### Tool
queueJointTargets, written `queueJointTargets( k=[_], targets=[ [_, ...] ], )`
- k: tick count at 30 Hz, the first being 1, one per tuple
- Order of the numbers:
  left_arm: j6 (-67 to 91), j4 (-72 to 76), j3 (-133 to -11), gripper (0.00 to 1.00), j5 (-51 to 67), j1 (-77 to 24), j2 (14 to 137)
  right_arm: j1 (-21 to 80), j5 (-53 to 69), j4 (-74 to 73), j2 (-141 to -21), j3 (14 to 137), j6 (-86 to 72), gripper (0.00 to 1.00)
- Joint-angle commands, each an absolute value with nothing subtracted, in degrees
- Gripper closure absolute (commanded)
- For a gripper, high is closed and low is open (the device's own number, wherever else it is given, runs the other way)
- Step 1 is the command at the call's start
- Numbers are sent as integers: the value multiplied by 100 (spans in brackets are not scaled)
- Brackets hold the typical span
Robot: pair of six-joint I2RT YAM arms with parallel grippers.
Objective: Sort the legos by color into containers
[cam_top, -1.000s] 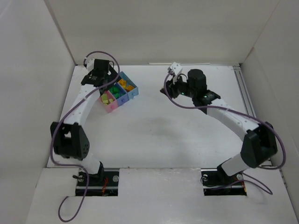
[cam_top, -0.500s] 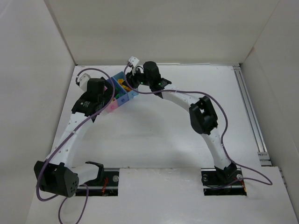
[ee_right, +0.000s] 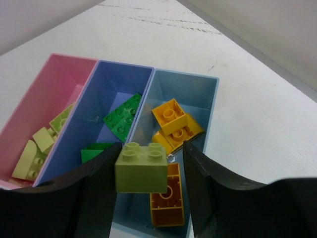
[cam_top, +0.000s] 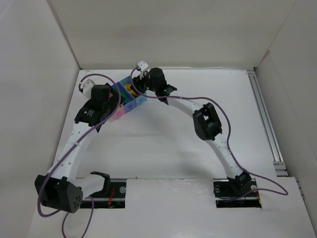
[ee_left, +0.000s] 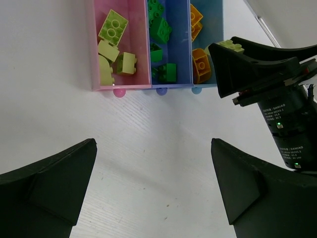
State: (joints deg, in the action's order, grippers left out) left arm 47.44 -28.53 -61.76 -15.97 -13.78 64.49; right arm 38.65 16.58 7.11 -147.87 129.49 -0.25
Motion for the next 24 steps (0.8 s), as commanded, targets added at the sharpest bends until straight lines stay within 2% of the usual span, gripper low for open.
queueJointTargets(
  k=[1, 3, 5, 6, 7, 10, 16, 18, 19, 24],
  targets=[
    [4685, -2830, -6275, 0, -1705, -1397, 6284, 3885, 1801, 1037, -14169, 12955, -26, 43],
    [4685, -2883, -6337, 0, -1705, -1397, 6346, 3833, 1933, 1037, -14054, 12806, -26, 33],
    [4685, -2936, -6389, 0, -1705, -1397, 6398, 3832, 2100, 1037, -13852, 12753, -26, 33],
    [4685, -2936, -6390, 0, -1705, -1397, 6398, 3780, 2283, 1037, -13791, 12675, -26, 39],
    [4685, -2936, -6390, 0, -1705, -1397, 6398, 3779, 2285, 1098, -13720, 12561, -26, 52],
    [4685, -2936, -6390, 0, -1705, -1397, 6398, 3727, 2452, 1099, -13439, 12306, 35, 52],
    [4685, -2988, -6390, 0, -1705, -1397, 6346, 3665, 2549, 1099, -12754, 11480, 229, 37],
    [4737, -2988, -6390, 0, -1705, -1345, 6346, 3586, 2671, 1151, -12490, 11137, 229, 18],
    [4737, -2988, -6390, 0, -1705, -1345, 6346, 3508, 2741, 1151, -12402, 11023, 229, 1],
    [4798, -2988, -6390, 0, -1890, -1284, 6179, 3244, 3173, 1554, -11674, 9708, 53, 0]
  ],
)
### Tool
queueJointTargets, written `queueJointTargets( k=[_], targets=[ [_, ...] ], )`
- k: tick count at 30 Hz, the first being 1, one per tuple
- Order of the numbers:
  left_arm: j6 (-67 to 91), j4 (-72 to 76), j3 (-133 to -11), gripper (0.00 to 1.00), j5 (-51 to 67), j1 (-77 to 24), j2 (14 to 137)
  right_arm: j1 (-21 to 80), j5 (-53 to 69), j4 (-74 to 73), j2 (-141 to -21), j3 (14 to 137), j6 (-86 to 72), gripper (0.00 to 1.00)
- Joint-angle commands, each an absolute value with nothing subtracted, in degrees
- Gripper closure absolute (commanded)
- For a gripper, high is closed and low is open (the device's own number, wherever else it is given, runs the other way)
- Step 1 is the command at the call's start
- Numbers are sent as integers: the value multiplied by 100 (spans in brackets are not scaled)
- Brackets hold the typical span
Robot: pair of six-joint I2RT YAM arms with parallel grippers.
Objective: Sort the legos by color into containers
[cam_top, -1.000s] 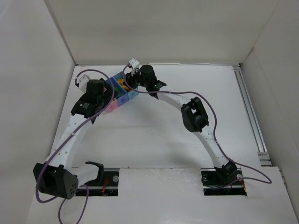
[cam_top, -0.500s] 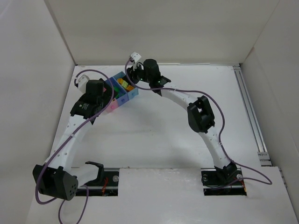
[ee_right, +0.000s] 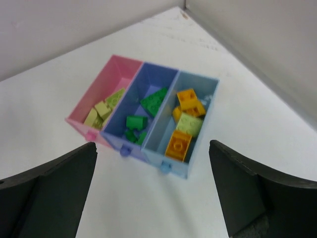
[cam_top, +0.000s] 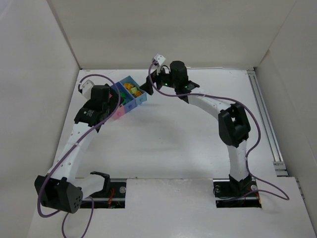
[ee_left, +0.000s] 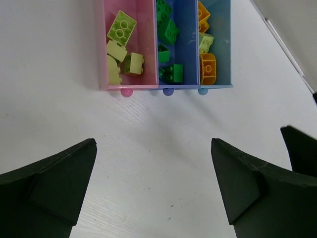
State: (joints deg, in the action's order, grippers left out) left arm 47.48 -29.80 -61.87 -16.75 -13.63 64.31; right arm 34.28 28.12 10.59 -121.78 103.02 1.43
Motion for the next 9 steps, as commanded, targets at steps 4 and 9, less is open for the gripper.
queueJointTargets(
  k=[4, 9],
  targets=[
    [4799, -2988, -6337, 0, -1942, -1151, 6108, 3042, 2559, 2135, -10733, 8468, 0, 0],
    [4799, -3059, -6337, 0, -2074, -1151, 6047, 2988, 2373, 2136, -10274, 8077, 132, 0]
  ],
)
